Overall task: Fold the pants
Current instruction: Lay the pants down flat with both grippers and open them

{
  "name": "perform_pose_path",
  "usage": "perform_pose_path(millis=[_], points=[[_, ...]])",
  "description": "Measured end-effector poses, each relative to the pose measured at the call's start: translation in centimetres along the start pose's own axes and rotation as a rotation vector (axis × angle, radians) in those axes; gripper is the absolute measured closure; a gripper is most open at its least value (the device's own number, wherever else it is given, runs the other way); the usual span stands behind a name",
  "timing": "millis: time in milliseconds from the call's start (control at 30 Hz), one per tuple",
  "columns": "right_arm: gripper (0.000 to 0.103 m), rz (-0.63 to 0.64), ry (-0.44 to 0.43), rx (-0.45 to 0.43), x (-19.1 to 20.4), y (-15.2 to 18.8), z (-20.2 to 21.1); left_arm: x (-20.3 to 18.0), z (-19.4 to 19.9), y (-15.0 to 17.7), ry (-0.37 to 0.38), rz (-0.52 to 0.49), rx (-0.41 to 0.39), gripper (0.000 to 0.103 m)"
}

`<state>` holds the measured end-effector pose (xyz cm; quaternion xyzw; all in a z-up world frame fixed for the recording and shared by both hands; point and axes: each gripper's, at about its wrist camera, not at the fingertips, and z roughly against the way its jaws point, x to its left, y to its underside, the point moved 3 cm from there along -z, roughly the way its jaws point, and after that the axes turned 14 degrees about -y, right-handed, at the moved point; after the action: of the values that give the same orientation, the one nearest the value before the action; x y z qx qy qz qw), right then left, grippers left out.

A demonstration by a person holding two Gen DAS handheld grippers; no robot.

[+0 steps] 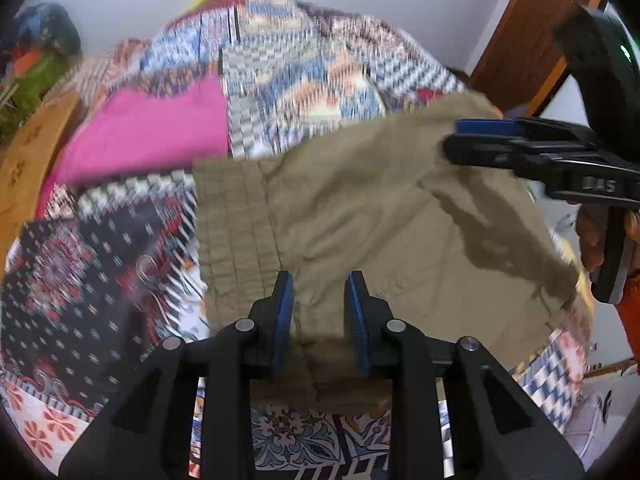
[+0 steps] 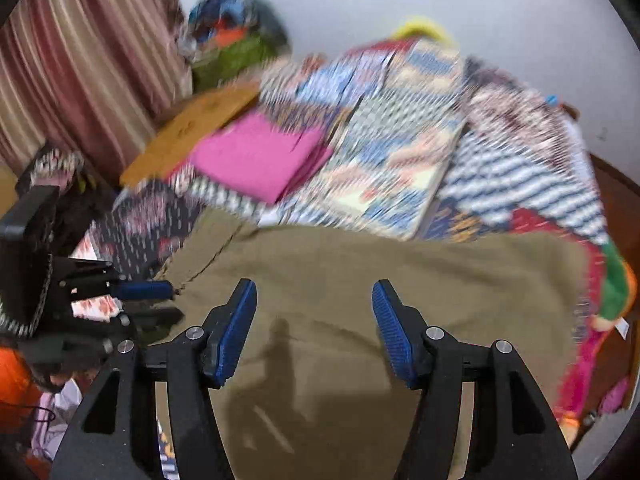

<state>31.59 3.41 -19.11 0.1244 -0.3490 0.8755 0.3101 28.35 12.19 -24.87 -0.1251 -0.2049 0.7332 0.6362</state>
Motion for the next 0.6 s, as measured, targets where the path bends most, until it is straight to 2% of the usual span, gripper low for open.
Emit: perform_pose_path(millis=[67,133,200,233,267,333,467,500,600], points=[[0.047,-0.021,-0.004,0.095,-0.9,1.5,-2.4,0.1,-0.3,0.8,-0.018,-0.009,-0.017,0.068],[0.049,-0.017,0.003,0.128,-1.4,3.1,-2.7,0.5,-0.4,1.4,-0.016,-0.012,-0.022,0.061],[0.049,-0.039,0.000,0.122,-1.9,4.8,-1.4,0.8,-0.5,1.8,-0.001,-0.017,-0.022,0.059],[0.049,-0.056,0.005,0.123,-2.3,5.4,-0.5,1.0,-0.6,2.0,-0.007,-0.019,-0.028,0.053],[0.049,-0.068,0.015,0.123,-2.6,5.9,0.4,1.1,-0.7,2.1,-0.024,-0.023,-0.031,0.042],[0.047,-0.075,0.057,0.129,-3.5,7.1,2.3,1.7,-1.1,2.3,-0.037,-0.017,-0.024,0.034],[0.047,-0.095,0.198,0.138,-4.9,9.5,5.9,3.0,-0.8,2.0,0.009,0.054,0.001,0.035],[0.047,-0.104,0.199,0.120,-4.8,9.7,6.6,3.2,-0.3,1.9,0.002,0.061,-0.005,0.035],[0.047,-0.128,0.132,0.013,-3.2,10.0,9.3,3.6,2.0,1.9,-0.010,0.071,-0.040,0.037]])
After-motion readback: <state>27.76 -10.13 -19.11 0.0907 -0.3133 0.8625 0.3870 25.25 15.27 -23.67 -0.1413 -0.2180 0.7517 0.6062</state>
